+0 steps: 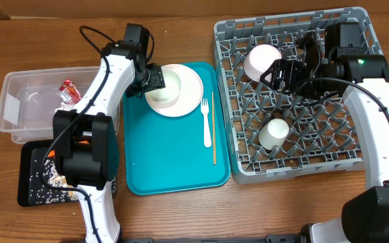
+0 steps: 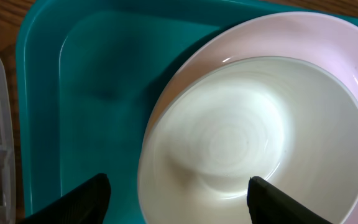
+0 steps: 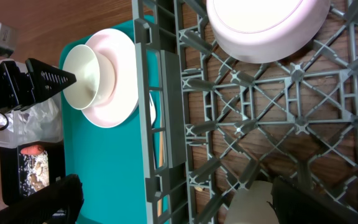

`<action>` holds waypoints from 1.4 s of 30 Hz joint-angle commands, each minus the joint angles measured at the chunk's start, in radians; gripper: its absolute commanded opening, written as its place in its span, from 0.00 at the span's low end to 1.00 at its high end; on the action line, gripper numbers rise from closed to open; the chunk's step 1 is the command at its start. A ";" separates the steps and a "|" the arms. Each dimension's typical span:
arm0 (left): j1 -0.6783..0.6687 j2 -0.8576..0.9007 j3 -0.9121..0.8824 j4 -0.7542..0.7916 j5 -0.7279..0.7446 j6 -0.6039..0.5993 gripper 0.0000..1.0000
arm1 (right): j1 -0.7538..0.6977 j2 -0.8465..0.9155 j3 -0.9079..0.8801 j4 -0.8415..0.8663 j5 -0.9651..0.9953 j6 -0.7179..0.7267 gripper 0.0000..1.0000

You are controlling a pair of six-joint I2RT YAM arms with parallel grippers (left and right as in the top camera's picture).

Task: Sort waste into correct bins and load items into the dishwasher
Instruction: 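Lower the left gripper and grasp the white bowl rim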

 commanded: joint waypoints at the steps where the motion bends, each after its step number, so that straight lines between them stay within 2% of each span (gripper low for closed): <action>1: -0.006 0.015 0.009 0.003 0.000 -0.003 0.75 | -0.002 -0.002 0.005 0.005 -0.012 0.000 1.00; 2: -0.007 0.015 0.008 0.003 0.000 -0.003 0.77 | -0.002 -0.002 0.005 0.005 -0.012 0.000 1.00; 3: -0.007 0.015 0.008 0.005 -0.001 -0.003 0.86 | -0.002 -0.002 0.005 0.005 -0.012 0.000 1.00; 4: -0.007 0.015 0.006 0.006 -0.001 -0.003 1.00 | -0.002 -0.002 0.005 0.005 -0.012 0.000 1.00; 10: -0.007 0.016 0.005 0.029 -0.001 -0.003 1.00 | -0.002 -0.002 0.005 0.005 -0.012 0.001 1.00; 13: -0.007 0.017 0.001 0.031 -0.001 -0.003 0.89 | -0.002 -0.002 0.005 0.005 -0.012 0.000 1.00; 18: -0.007 0.017 -0.024 0.042 -0.045 -0.004 0.80 | -0.002 -0.002 0.005 0.005 -0.012 0.000 1.00; 21: -0.007 0.017 -0.047 0.055 -0.060 -0.003 0.68 | -0.002 -0.002 0.005 0.005 -0.012 0.000 1.00; 28: -0.007 0.017 -0.065 0.078 -0.073 0.000 0.52 | -0.002 -0.002 0.005 0.005 -0.012 0.000 1.00; 30: -0.007 0.017 -0.065 0.078 -0.075 0.043 0.42 | -0.002 -0.002 0.005 0.005 -0.012 0.000 1.00; 42: -0.007 0.017 -0.065 0.078 -0.064 0.077 0.38 | -0.002 -0.002 0.005 0.005 -0.012 0.000 1.00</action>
